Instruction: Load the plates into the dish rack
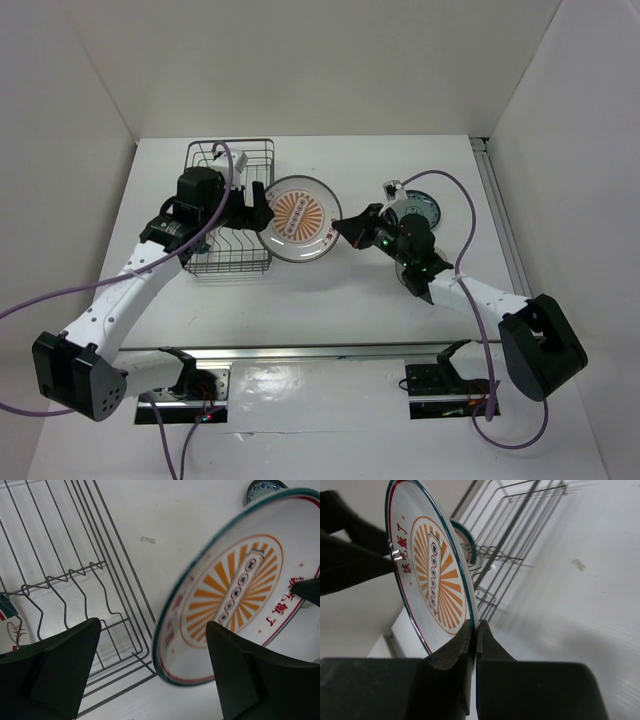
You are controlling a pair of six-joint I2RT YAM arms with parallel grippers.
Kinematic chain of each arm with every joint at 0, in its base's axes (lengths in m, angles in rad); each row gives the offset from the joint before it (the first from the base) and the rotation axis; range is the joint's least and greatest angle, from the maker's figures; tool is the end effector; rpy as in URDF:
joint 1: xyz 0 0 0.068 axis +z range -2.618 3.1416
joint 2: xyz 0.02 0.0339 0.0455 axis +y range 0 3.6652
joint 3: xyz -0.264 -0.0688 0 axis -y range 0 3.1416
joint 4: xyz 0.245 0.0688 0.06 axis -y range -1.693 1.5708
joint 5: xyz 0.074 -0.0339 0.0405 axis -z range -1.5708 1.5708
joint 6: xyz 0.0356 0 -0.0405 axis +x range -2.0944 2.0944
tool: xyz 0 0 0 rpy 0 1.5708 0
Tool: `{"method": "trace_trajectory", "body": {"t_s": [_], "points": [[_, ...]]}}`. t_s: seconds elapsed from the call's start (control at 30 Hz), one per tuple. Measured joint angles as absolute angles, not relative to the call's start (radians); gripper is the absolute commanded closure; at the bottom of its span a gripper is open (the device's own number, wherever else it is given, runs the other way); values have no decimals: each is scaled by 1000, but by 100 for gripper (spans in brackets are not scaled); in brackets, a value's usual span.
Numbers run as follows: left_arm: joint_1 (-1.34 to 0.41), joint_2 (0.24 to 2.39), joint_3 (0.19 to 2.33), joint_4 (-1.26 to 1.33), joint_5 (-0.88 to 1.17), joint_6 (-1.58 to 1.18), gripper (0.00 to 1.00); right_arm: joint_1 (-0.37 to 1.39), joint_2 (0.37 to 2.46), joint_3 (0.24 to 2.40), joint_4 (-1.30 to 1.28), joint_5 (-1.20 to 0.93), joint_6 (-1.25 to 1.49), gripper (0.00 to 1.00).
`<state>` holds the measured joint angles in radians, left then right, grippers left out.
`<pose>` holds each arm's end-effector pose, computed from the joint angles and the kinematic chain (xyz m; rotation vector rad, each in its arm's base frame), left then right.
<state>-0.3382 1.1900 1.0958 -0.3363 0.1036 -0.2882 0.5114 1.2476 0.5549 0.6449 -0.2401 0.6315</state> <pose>0.2543 -0.0933 0.3496 0.1184 2.0314 -0.5021 0.2326 0.1402 0.2484 -0.0940 1.7247 1.0589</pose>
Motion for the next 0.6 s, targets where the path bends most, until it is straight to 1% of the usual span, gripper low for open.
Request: {"method": "trace_trajectory", "body": {"t_s": [0.1,0.17,0.23,0.3,0.37,0.4,0.43,0.5,0.6], "points": [[-338,1203,1096,-336,101,-288,0,515,1253,555,692,-329,640,100],[-338,1217,1097,-338,101,-289,5,515,1268,556,729,-376,651,100],[-338,1227,1098,-340,100,-291,15,514,1288,555,748,-392,663,100],[-338,1229,1098,-348,105,-295,38,514,1308,556,760,-408,673,100],[-344,1229,1100,-351,118,-295,67,515,1319,556,762,-421,680,100],[-346,1228,1103,-354,125,-286,91,516,1321,556,757,-413,674,100],[-344,1222,1105,-355,154,-294,98,506,1326,556,741,-398,673,100],[-344,1194,1118,-363,241,-289,100,488,1352,557,724,-378,683,100],[-344,1162,1119,-379,255,-277,100,488,1357,561,754,-405,694,100]]}}
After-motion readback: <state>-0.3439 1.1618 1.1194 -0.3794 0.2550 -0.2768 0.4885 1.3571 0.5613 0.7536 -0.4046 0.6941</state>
